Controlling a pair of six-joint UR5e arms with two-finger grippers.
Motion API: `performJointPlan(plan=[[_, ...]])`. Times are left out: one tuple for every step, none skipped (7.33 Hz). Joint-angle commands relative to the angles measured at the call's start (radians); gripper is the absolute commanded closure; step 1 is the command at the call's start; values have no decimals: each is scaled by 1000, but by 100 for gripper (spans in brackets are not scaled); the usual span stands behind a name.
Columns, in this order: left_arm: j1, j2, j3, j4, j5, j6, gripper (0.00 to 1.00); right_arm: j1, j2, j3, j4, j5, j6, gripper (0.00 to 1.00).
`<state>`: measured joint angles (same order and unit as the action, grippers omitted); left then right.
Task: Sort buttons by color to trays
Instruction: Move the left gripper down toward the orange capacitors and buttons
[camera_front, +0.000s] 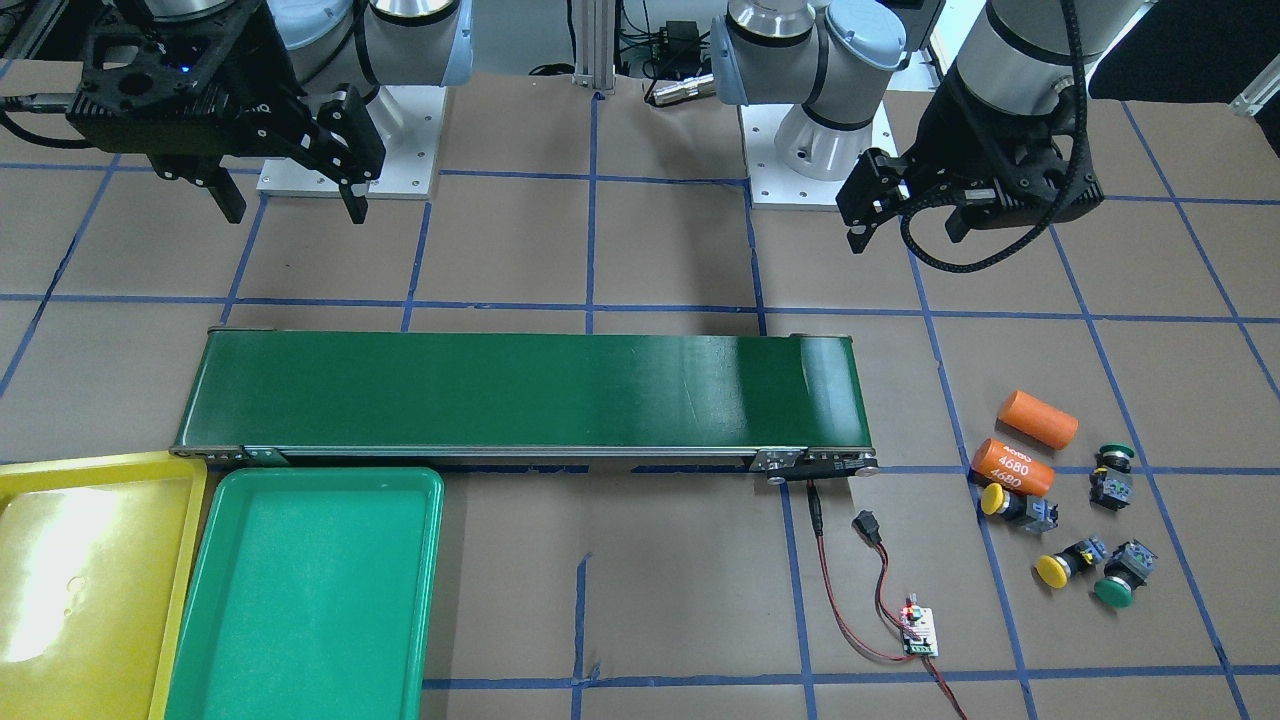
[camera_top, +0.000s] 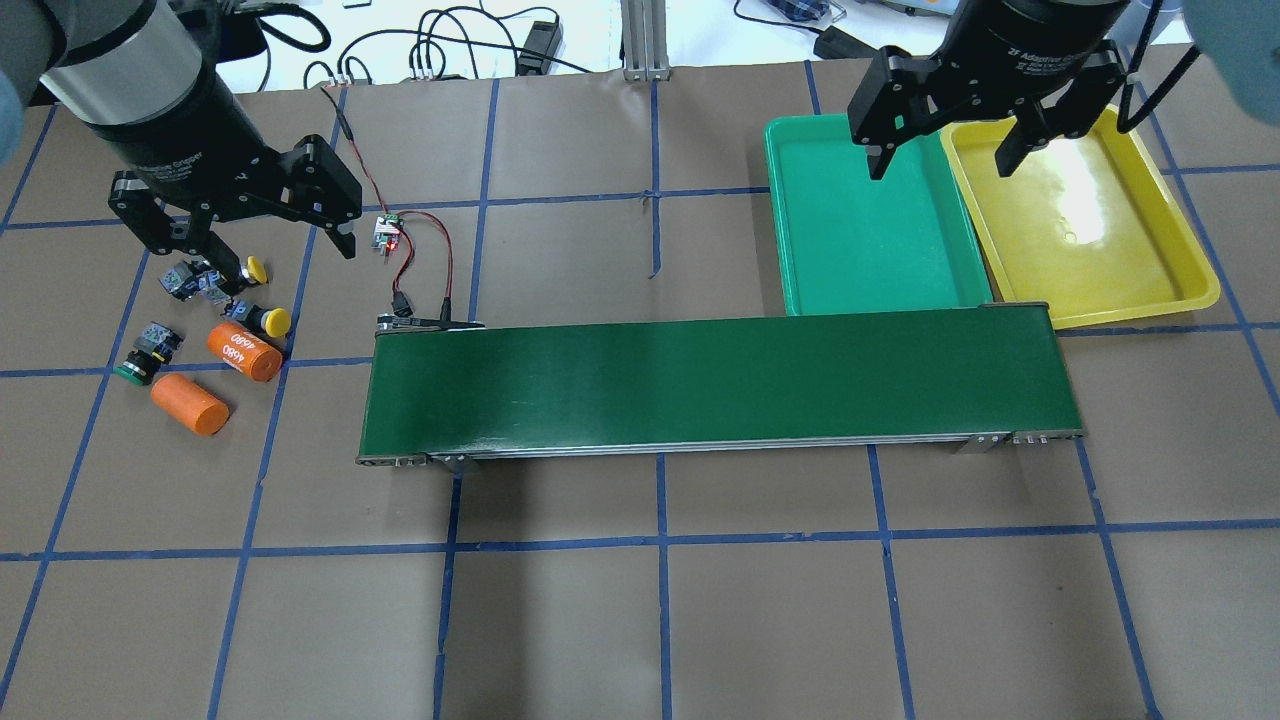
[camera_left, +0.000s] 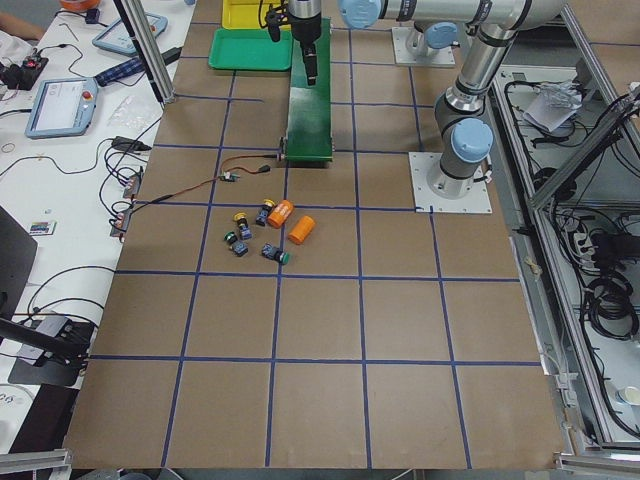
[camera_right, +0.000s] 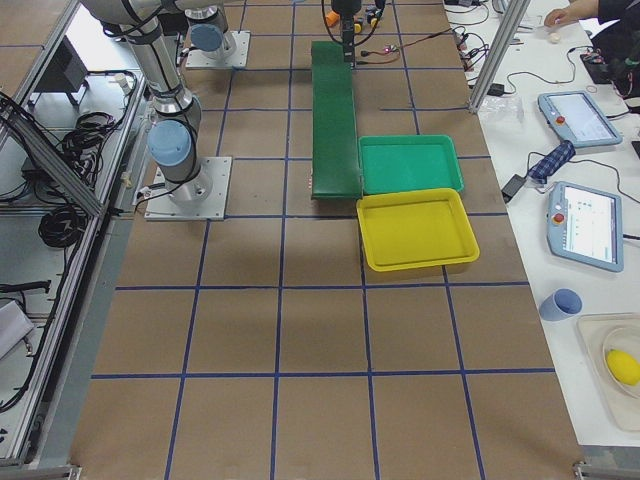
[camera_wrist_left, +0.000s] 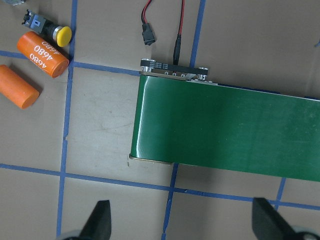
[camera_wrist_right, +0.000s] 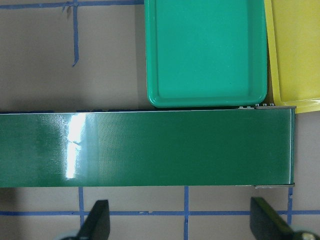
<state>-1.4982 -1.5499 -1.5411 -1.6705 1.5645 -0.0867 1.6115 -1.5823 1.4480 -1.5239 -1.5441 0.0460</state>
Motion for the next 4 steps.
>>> performJointPlan(plan=[[1,4,6,-1,2,-1,0,4,-1,2,1,-1,0,0],[16,2,-3,0,6,8,0,5,-1,5,-1,-2,0,0],[35,-9,-25,9,14,10,0,5,-2,8,-1,-4,0,0],[96,-10,-31,0,20,21,0,7,-2,11,-2,-5,1,0]])
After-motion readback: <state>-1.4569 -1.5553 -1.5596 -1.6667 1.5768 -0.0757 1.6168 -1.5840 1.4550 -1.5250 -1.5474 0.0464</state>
